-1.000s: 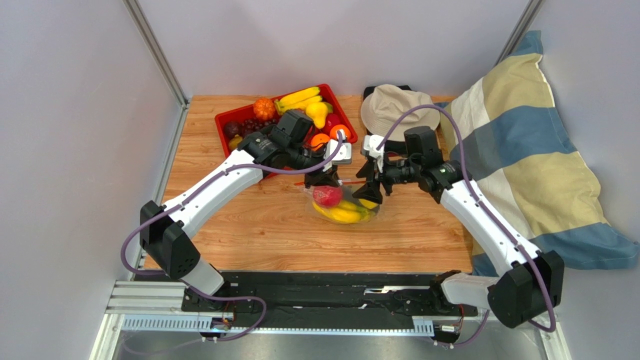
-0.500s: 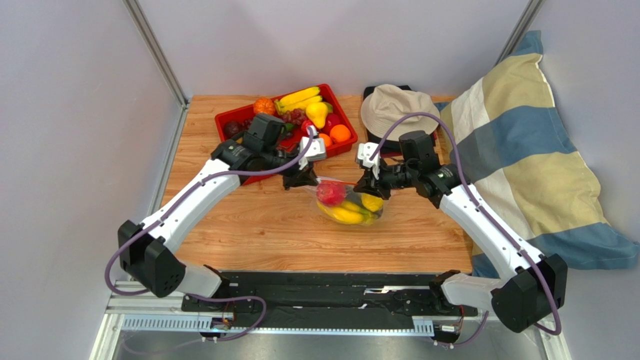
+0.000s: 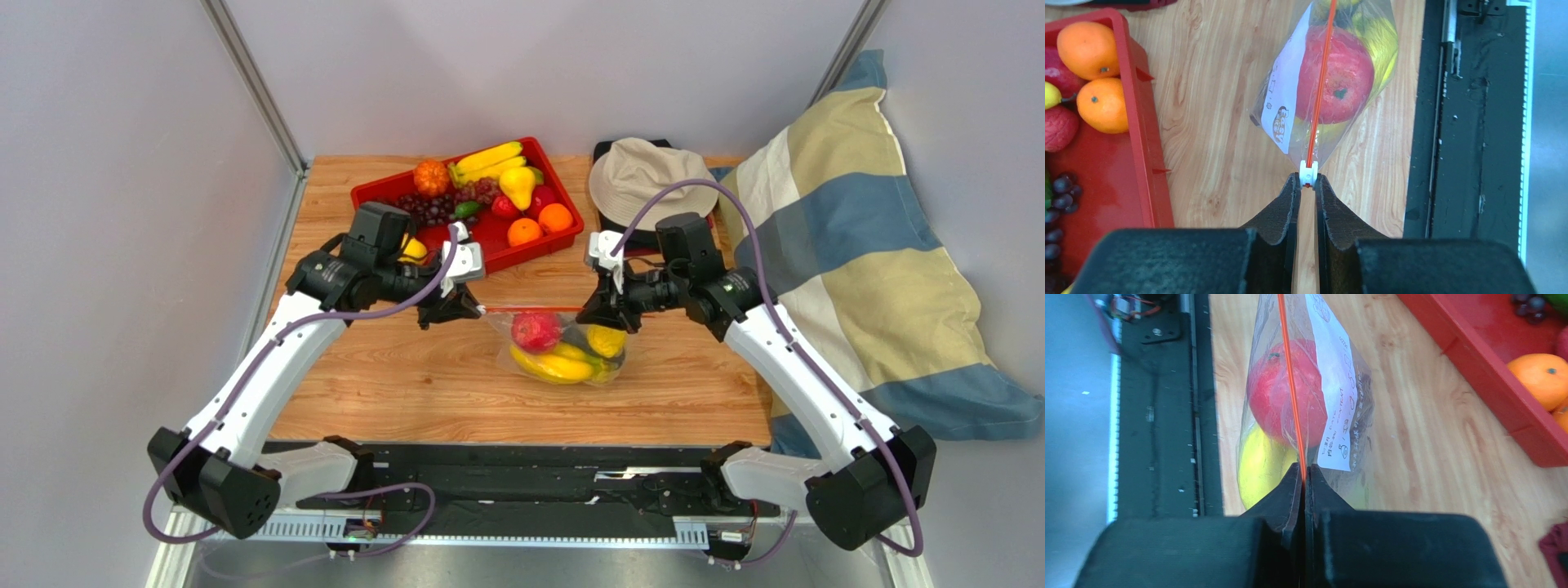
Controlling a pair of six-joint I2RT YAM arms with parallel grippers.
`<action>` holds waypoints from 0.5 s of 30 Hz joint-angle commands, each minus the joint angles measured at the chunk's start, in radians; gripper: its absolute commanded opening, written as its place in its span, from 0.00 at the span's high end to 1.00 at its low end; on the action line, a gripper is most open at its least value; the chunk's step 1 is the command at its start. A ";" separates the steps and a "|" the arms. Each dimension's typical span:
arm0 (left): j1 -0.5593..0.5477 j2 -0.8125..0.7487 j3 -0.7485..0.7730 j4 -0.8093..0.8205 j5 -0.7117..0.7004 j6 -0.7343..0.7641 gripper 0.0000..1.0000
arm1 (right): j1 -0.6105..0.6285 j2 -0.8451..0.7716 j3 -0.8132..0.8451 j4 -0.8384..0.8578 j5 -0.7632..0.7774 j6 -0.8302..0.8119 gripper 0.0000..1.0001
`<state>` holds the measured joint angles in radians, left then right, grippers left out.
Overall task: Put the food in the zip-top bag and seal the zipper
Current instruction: Zip the zipper food storage bag at the center of the board, then place the zipper food storage bag at the center of the board.
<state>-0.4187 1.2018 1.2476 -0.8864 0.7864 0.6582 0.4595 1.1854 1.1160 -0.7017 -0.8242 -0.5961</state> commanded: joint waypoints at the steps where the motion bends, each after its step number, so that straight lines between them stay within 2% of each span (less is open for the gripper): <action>1: 0.026 -0.091 -0.010 -0.178 -0.009 0.095 1.00 | -0.002 -0.085 0.035 -0.055 -0.052 0.123 1.00; 5: 0.026 -0.149 -0.028 -0.206 0.013 0.090 0.98 | 0.060 -0.110 -0.007 -0.038 -0.079 0.176 1.00; 8: 0.026 -0.172 -0.043 -0.191 -0.007 0.038 0.84 | 0.093 -0.049 -0.021 -0.018 -0.089 0.200 1.00; 9: 0.026 -0.171 -0.057 -0.184 -0.022 0.009 0.73 | 0.090 -0.024 -0.016 -0.016 -0.076 0.194 1.00; 11: 0.026 -0.163 -0.068 -0.161 -0.085 -0.029 0.57 | 0.082 0.034 -0.009 -0.016 -0.067 0.161 1.00; 12: 0.026 -0.154 -0.063 -0.157 -0.104 -0.063 0.42 | 0.059 0.096 -0.004 -0.015 -0.066 0.145 1.00; 14: 0.041 -0.150 -0.054 -0.146 -0.125 -0.098 0.32 | 0.027 0.163 0.037 -0.013 -0.078 0.110 1.00; 15: 0.050 -0.160 -0.053 -0.126 -0.124 -0.135 0.17 | -0.007 0.234 0.056 -0.013 -0.095 0.104 1.00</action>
<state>-0.3950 1.0454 1.1877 -1.0332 0.7265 0.6369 0.5308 1.2648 1.1069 -0.7273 -0.8944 -0.4530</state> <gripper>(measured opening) 0.650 0.013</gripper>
